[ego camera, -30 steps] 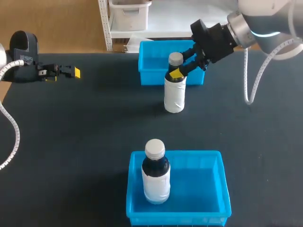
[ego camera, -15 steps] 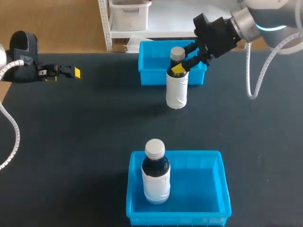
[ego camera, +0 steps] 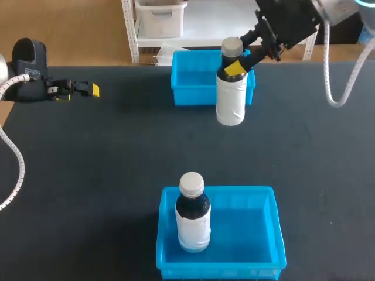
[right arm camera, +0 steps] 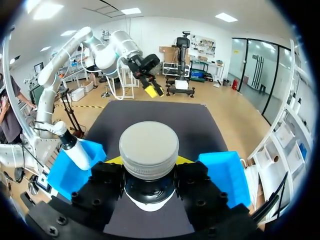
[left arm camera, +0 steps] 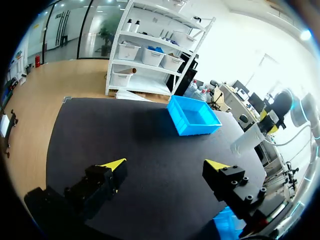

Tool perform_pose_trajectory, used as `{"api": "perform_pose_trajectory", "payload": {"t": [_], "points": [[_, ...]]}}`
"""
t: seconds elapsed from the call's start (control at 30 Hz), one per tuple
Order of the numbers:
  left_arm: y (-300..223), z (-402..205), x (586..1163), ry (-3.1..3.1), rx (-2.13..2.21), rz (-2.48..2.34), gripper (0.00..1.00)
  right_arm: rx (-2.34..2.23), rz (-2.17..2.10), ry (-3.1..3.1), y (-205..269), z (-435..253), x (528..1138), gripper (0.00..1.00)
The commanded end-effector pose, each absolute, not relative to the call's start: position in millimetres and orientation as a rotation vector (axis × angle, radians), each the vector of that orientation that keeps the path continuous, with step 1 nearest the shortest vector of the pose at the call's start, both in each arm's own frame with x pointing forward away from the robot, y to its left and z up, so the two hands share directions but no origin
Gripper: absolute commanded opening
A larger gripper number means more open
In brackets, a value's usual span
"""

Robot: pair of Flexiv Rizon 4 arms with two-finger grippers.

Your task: Pick up the bottle, and place it in the far bin if it is heavy, or in the near bin if it is light.

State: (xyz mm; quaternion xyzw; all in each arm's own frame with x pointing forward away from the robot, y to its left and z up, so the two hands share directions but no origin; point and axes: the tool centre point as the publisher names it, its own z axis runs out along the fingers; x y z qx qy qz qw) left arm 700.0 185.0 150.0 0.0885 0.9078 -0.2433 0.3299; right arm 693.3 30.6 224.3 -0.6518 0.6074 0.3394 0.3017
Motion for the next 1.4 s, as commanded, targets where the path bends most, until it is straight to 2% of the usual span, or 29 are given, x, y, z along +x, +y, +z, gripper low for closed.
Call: {"api": "perform_pose_trajectory", "payload": {"t": [0.03,0.43,0.77,1.4], "points": [[185,150,700,2.374,0.231,-0.636,1.0,-1.686,0.84,1.61,20,240,641,0.0],[185,150,700,2.374,0.231,-0.636,1.0,-1.67,0.838,1.568,11,260,555,0.0],[185,150,700,2.374,0.231,-0.636,1.0,-1.702,0.844,1.551,14,246,500,0.0],[185,150,700,2.374,0.231,-0.636,1.0,-1.762,0.935,1.569,25,200,462,0.0]]}}
